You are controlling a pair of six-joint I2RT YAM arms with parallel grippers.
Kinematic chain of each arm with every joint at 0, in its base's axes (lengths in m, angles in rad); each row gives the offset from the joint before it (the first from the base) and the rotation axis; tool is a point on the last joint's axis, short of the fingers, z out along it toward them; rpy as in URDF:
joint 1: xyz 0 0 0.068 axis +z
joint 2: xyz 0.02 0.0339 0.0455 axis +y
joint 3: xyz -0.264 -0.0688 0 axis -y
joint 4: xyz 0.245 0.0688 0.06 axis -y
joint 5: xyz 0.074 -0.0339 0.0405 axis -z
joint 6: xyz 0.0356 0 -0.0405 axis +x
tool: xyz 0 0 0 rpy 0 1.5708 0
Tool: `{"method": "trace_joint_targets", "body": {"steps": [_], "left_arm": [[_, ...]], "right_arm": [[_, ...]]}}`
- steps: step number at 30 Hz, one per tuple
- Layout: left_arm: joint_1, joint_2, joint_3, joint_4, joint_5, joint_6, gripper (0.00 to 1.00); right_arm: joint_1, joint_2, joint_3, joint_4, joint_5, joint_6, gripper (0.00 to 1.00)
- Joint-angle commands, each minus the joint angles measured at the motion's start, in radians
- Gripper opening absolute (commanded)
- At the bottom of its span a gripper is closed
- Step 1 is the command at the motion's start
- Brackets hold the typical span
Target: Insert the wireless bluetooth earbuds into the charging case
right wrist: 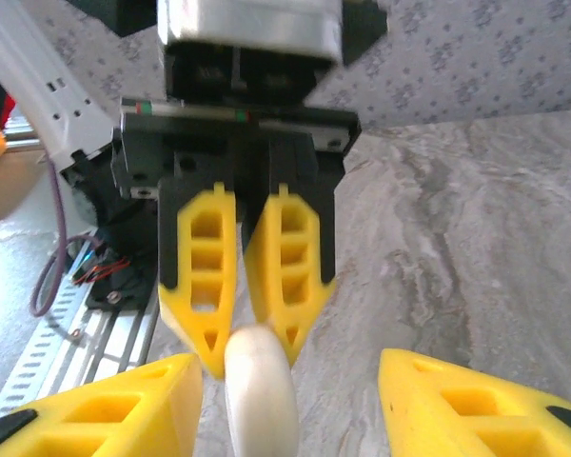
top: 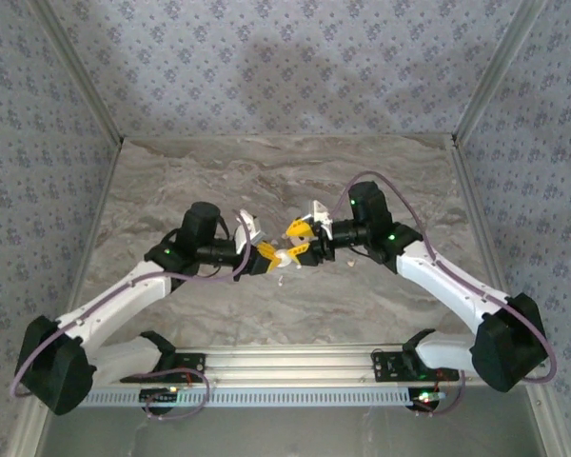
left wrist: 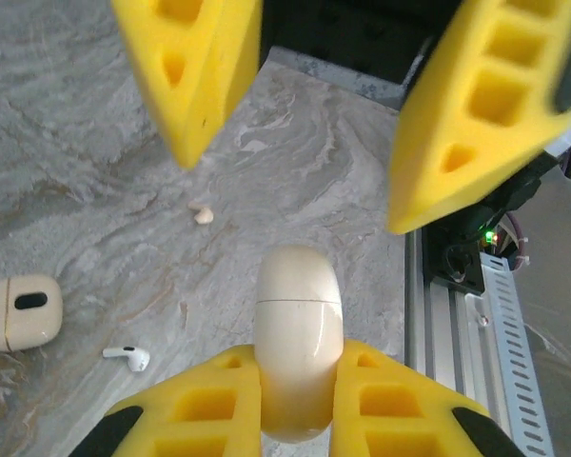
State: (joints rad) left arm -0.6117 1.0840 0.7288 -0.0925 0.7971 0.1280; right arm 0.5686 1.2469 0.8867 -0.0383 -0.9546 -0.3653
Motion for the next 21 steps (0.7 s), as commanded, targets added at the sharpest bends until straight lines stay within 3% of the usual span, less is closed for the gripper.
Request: {"method": "trace_joint_targets", "body": {"steps": [1, 11, 18, 21], "left_arm": [[-0.011, -0.058, -0.030, 0.081, 0.016, 0.056, 0.14], [-0.021, -0.088, -0.043, 0.096, 0.004, 0.064, 0.13], [-0.024, -0.118, -0.055, 0.097, -0.016, 0.065, 0.13], [-0.024, -0.127, -0.057, 0.099, -0.022, 0.065, 0.13]], "right_arm": [[-0.004, 0.011, 0.033, -0.085, -0.074, -0.070, 0.52], [0.021, 0.051, 0.057, -0.144, -0.120, -0.094, 0.43], [0.033, 0.077, 0.085, -0.162, -0.157, -0.111, 0.22], [0.036, 0.080, 0.097, -0.188, -0.163, -0.126, 0.19]]}}
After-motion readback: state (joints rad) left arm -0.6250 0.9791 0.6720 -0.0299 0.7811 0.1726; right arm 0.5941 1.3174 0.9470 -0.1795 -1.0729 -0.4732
